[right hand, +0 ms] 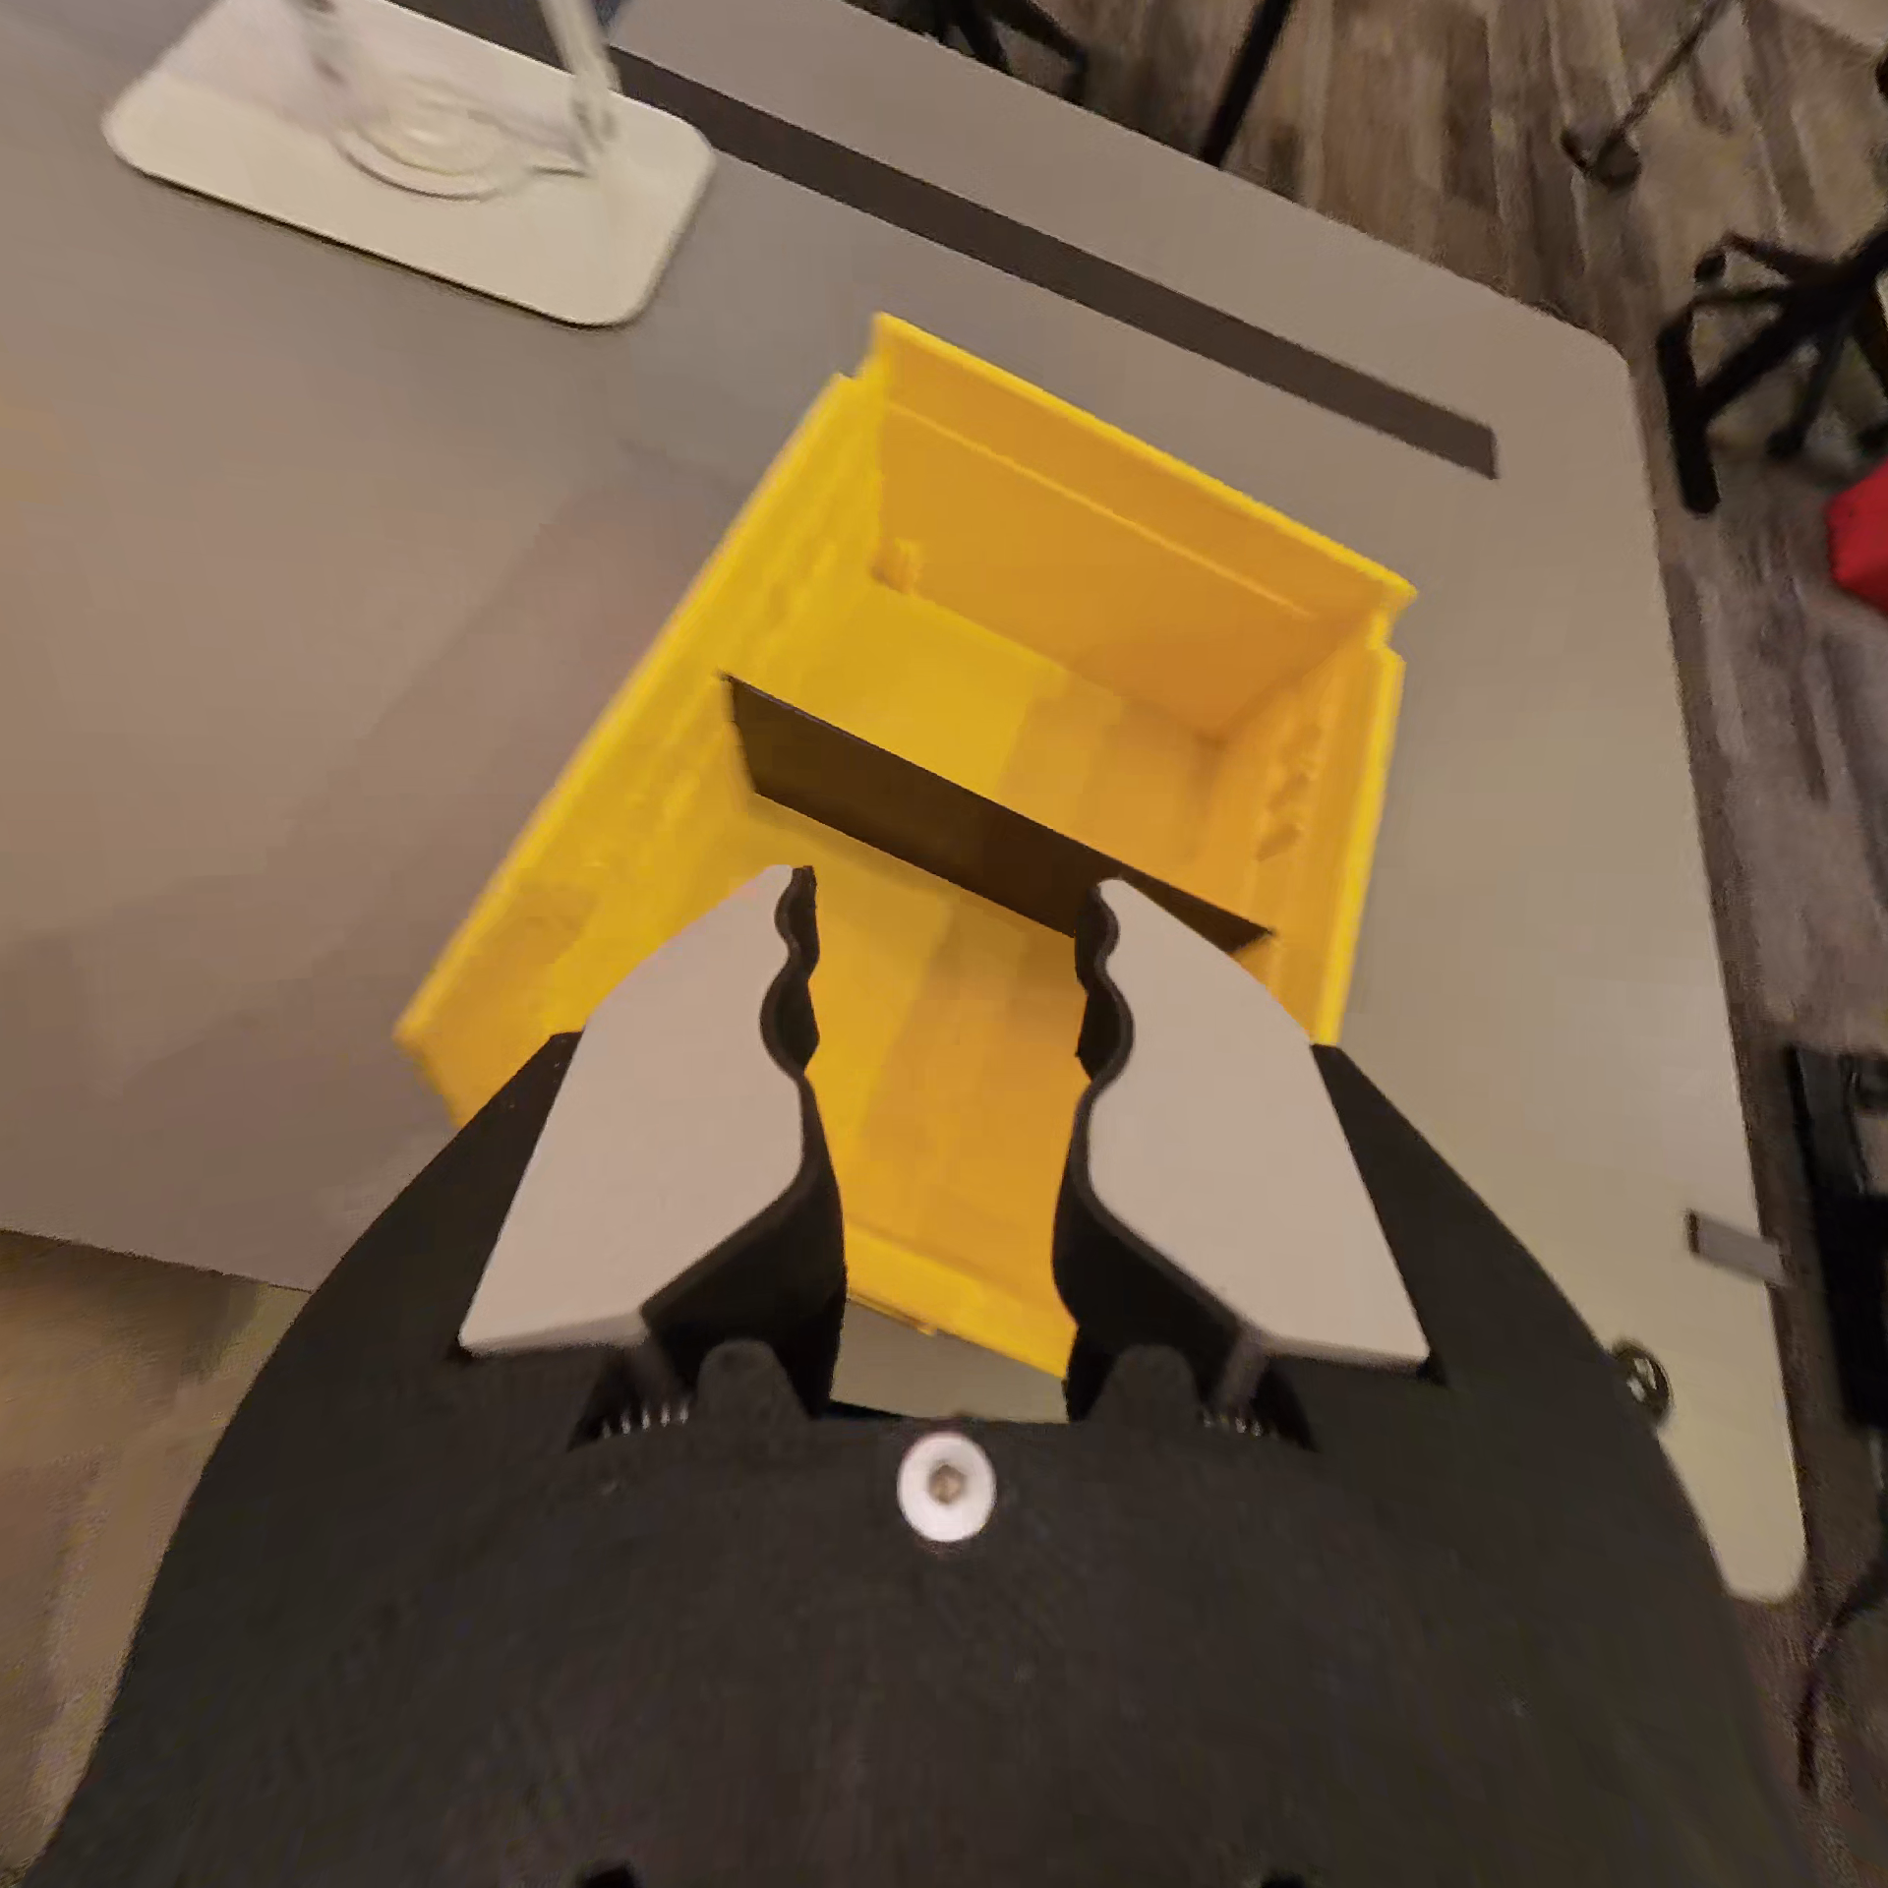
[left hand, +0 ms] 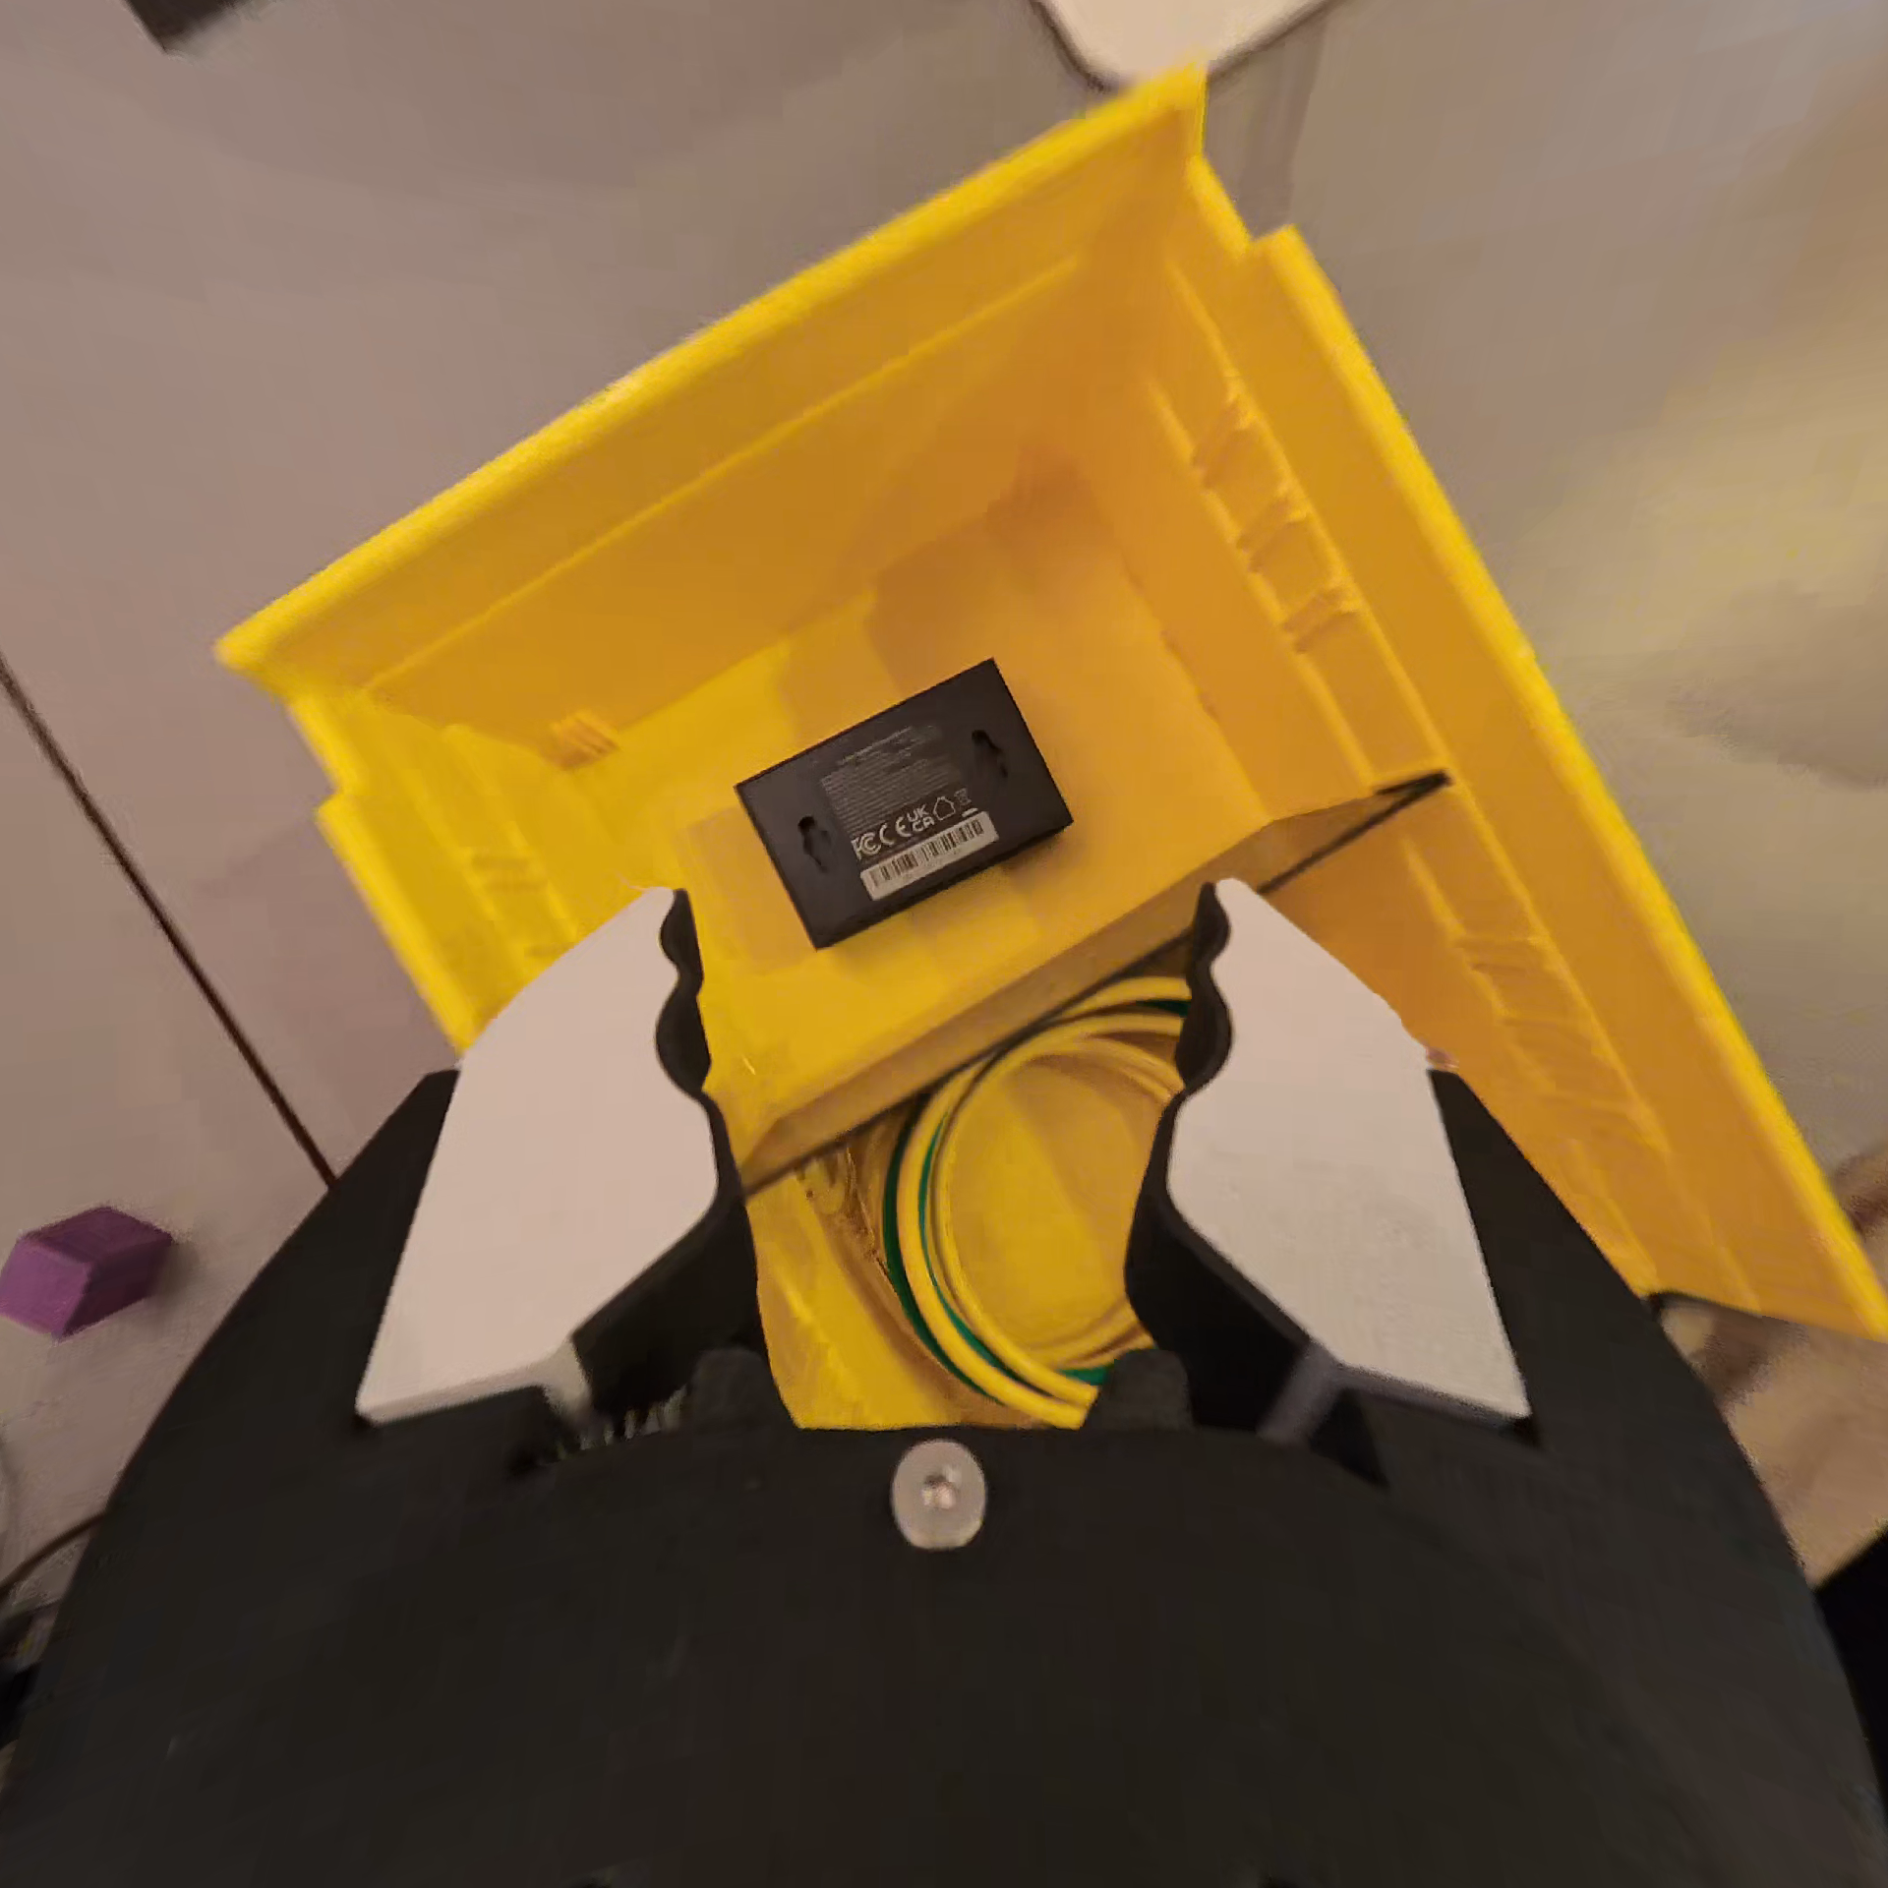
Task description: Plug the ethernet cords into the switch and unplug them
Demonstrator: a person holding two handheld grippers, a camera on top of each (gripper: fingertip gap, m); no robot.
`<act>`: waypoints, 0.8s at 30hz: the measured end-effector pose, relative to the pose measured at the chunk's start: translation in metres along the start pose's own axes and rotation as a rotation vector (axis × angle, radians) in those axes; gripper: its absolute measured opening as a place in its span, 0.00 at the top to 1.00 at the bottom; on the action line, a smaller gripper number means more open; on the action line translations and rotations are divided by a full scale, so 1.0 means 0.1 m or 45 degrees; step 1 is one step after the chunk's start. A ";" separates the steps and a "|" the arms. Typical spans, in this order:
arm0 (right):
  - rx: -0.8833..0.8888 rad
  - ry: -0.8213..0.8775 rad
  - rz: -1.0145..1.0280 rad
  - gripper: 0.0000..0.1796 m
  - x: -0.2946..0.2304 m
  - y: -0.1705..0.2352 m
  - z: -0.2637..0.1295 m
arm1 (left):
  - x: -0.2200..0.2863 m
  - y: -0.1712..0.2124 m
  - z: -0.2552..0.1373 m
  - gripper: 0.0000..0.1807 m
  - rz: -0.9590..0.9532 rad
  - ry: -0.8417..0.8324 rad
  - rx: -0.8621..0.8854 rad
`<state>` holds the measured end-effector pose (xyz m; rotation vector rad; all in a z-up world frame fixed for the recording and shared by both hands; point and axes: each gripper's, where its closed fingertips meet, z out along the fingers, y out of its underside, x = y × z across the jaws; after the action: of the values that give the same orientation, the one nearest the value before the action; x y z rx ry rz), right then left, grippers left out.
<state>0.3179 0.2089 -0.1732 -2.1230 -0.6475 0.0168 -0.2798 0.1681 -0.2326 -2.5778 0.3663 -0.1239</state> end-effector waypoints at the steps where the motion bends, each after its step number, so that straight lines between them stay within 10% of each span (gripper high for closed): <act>1: 0.013 -0.035 -0.038 0.73 -0.15 -0.06 0.02 | -0.01 0.01 0.16 0.49 0.023 -0.002 -0.097; 13: 0.089 -0.297 -0.217 0.74 -1.10 -0.32 0.14 | -0.12 0.29 1.08 0.41 -0.071 0.039 -0.655; 24: 0.147 -0.390 -0.304 0.73 -1.38 -0.38 0.12 | -0.17 0.06 0.96 0.42 0.051 0.001 -0.477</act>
<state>0.1786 0.1730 -0.1818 -1.9364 -1.0521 0.2453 -0.2820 0.2155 -0.3180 -2.9359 0.4806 -0.0449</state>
